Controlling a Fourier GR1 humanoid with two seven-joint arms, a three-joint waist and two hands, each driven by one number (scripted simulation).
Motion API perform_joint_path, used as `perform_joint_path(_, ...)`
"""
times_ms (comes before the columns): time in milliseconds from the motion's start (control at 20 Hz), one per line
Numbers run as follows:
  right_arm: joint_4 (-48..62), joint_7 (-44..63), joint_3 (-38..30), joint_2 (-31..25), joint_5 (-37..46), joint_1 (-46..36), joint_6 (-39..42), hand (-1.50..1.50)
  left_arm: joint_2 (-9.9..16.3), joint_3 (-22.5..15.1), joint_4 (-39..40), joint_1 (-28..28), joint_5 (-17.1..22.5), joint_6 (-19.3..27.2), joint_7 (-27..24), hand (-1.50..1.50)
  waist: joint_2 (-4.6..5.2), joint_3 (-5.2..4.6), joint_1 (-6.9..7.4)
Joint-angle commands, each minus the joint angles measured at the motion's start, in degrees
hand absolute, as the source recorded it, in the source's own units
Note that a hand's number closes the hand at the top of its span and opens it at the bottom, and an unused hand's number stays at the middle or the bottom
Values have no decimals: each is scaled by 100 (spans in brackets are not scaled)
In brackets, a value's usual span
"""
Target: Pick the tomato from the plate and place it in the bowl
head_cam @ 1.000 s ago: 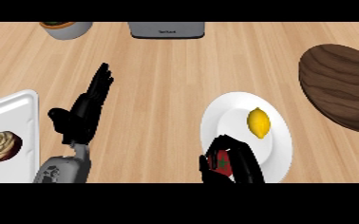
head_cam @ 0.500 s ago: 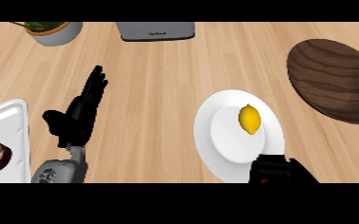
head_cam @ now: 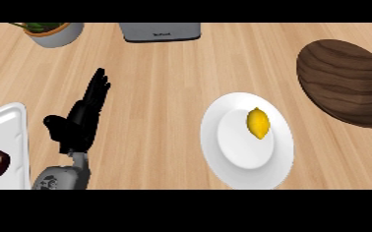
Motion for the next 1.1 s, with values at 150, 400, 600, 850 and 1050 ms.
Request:
perform_joint_path(150, 301, 826, -2251, -434, -1849, -197, 892, 150, -23, -14, -69, -255, 50, -89, 245, 0, 38, -8, 219)
perform_joint_path(400, 1358, 1331, -2392, -758, -1856, -1138, 1150, 150, -96, -150, 57, -307, -60, -158, 144, 0, 73, -6, 369)
perform_joint_path(600, 1653, 1523, -1954, -740, -990, -1507, 867, 150, 33, 65, 220, -327, 43, -274, 70, 0, 87, -5, 415)
perform_joint_path(850, 2778, 1074, -1632, -1115, 164, -2046, 852, 150, -238, -281, 114, -280, -127, -203, -40, 0, 124, 0, 538)
perform_joint_path(1050, 3447, 863, -688, -653, 1032, -2826, 337, 150, -255, -343, -105, -225, -149, -199, 228, 0, 102, 0, 529)
